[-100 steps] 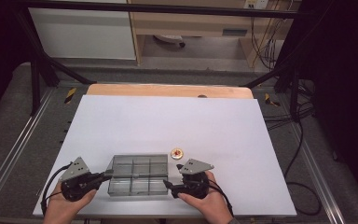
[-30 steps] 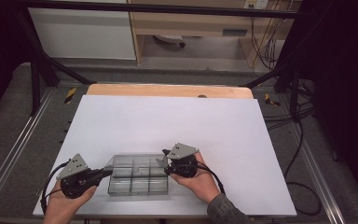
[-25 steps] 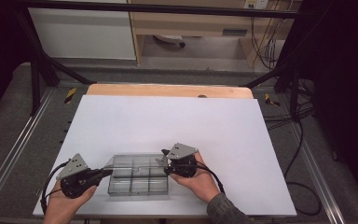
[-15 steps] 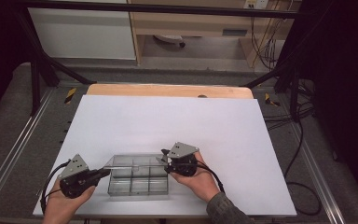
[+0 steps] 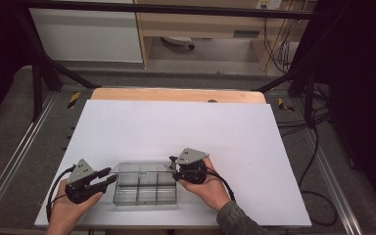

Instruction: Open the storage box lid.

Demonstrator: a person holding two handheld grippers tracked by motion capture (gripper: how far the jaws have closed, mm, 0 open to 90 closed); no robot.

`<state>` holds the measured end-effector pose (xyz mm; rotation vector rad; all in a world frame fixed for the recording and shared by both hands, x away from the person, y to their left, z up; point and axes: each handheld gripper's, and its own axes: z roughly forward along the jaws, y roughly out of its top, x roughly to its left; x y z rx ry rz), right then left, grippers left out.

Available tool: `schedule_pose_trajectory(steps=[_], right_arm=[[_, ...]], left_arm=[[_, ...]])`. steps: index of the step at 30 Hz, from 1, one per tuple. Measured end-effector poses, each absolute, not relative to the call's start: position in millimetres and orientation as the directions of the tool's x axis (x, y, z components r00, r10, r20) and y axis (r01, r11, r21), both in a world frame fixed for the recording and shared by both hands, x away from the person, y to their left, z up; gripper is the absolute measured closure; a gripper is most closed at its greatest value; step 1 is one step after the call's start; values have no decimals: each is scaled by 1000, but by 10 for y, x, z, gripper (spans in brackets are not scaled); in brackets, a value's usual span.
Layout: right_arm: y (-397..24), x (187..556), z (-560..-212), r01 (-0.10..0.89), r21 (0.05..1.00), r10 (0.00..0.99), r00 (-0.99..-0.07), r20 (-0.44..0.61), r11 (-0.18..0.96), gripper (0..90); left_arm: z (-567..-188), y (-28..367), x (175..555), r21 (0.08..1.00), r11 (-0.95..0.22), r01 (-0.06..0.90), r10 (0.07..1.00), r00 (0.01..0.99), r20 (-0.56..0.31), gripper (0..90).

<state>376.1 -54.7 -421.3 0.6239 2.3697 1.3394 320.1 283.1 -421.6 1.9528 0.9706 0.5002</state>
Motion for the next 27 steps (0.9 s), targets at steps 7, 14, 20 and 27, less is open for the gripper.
schedule_pose_trajectory(steps=[7,14,20,27], right_arm=[[-546,3767,-4206,206,864,531,-843,-82,460,637],[-545,3775,-4201,212,865,535,-842,-74,454,642],[-541,3766,-4192,217,863,539,-839,-75,457,643],[-541,3787,-4176,223,864,545,-836,-68,450,657]], left_arm=[[-4240,2778,3319,852,-294,433,783,620,-45,420],[-4234,2700,3435,860,-279,427,776,628,-60,427],[-4226,2649,3500,870,-265,416,765,640,-73,459],[-4222,2635,3522,875,-270,402,760,647,-63,508]])
